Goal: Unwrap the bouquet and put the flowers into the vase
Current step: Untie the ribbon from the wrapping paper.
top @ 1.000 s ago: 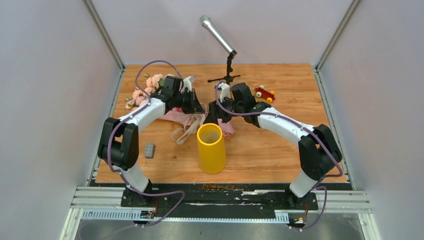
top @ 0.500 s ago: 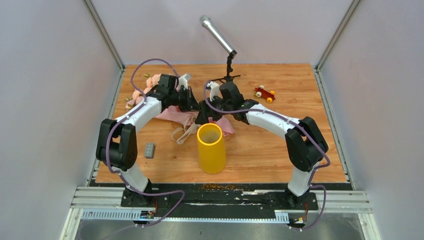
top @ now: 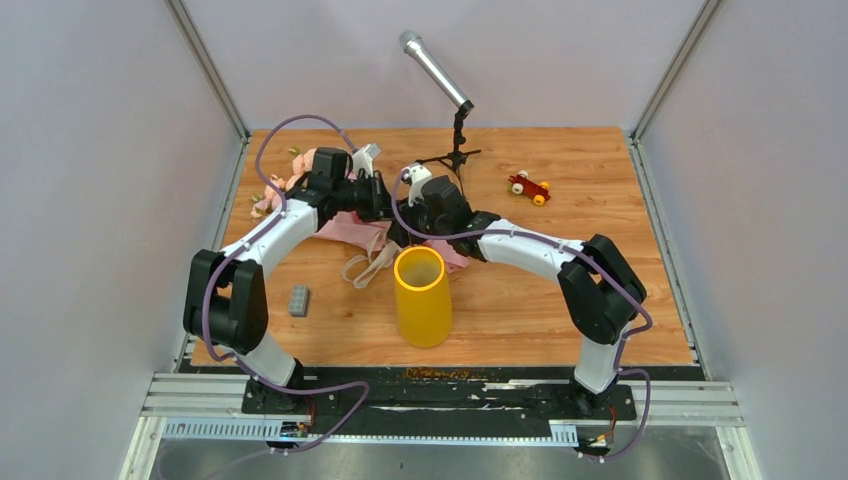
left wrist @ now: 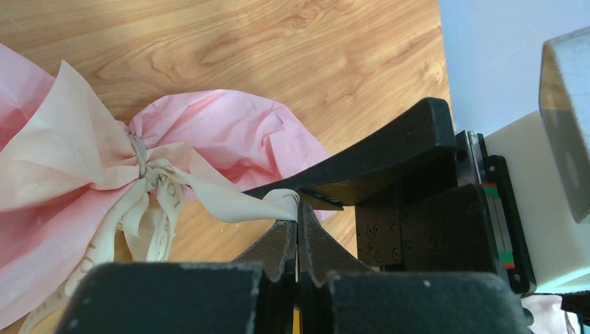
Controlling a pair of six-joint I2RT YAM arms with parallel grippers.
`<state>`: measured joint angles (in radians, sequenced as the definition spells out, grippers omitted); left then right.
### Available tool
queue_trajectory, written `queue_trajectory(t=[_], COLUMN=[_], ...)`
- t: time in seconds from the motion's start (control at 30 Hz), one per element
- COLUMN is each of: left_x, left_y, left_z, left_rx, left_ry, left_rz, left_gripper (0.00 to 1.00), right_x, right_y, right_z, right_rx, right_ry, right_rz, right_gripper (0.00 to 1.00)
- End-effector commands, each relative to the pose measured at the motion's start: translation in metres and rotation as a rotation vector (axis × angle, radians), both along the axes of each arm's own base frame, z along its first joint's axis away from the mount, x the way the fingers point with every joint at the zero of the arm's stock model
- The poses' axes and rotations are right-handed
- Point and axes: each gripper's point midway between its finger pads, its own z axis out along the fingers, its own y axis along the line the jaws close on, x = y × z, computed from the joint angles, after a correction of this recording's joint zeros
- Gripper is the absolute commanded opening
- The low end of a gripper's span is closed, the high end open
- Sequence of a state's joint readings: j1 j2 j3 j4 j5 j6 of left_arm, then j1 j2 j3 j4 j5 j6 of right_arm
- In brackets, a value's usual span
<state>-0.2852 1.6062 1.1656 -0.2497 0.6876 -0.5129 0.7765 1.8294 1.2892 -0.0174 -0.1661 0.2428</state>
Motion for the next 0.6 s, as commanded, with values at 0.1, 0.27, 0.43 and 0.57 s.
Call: queue_trajectory(t=[0.1, 0.27, 0.43, 0.57], left_x=[0.0, 0.003, 0.004, 0.006], left_y=[0.007, 0.01, 0.013, 0.023], left_z=[0.014, 0.004, 0.005, 0.021], left_rx=[0.026, 0.055, 0.052, 0.085], left_ry=[-0.066, -0.056, -0.08, -0.183], left_rz=[0.004, 0.016, 0.046, 0.089], left_gripper=[0.0, 0.26, 0.78, 0.93], right_x=[0.015, 0.016, 0.012, 0.009], right_y=[0.011, -0.004, -0.024, -0.04], right_z=[0.025, 0.016, 0.019, 0.012], right_rx=[0.098, 0.061, 0.015, -0.016], right_ry=[-0.061, -0.044, -0.054, -0.021], right_rz=[-0.068, -0.137, -0.17, -0.214], right_gripper=[0.13, 0.0, 0.0, 0.0])
